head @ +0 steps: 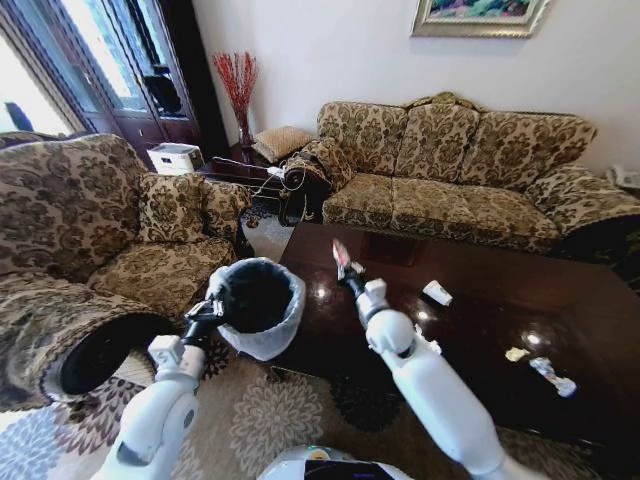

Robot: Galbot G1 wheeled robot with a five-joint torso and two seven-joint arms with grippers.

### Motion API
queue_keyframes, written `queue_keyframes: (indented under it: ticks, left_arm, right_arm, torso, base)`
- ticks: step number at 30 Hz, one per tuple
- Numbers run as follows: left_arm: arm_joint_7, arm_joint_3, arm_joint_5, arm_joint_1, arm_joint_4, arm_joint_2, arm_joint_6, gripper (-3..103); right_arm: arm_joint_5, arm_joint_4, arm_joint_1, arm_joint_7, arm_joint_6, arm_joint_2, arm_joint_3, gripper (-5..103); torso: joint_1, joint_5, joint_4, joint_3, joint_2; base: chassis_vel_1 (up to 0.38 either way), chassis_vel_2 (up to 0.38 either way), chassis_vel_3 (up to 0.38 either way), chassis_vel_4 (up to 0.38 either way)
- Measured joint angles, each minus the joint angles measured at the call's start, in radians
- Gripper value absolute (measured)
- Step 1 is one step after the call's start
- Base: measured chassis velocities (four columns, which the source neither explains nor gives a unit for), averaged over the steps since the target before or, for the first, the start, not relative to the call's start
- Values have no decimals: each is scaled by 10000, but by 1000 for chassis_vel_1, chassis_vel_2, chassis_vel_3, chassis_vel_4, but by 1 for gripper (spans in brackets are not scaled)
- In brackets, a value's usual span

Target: Move to the front of the table and place the trash on the table into the trash bin.

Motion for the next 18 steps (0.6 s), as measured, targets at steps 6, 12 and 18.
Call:
queue_keyframes:
  ticks: [6,12,18]
  left_arm:
    - [-27,768,-498,-921,480,823,420,3]
    - [-49,1254,-963,-1318,615,1472,597,3]
    - [-131,1500,-1115,-1453,615,1578,747,3]
  right_arm:
    - [1178,1136,530,-463,-242,-716,-738,6]
    - [1537,1895,459,-614,-402,-1333,-1797,6]
    - [1075,1890,-392,-936,-631,-1867,-1963,22]
  torso:
    - [1,1,0,1,0]
    - [1,1,2,1,0]
    - [-1,1,-1,0,0]
  base:
    - [0,0,0,0]
    - [0,0,0,0]
    - [0,0,0,0]
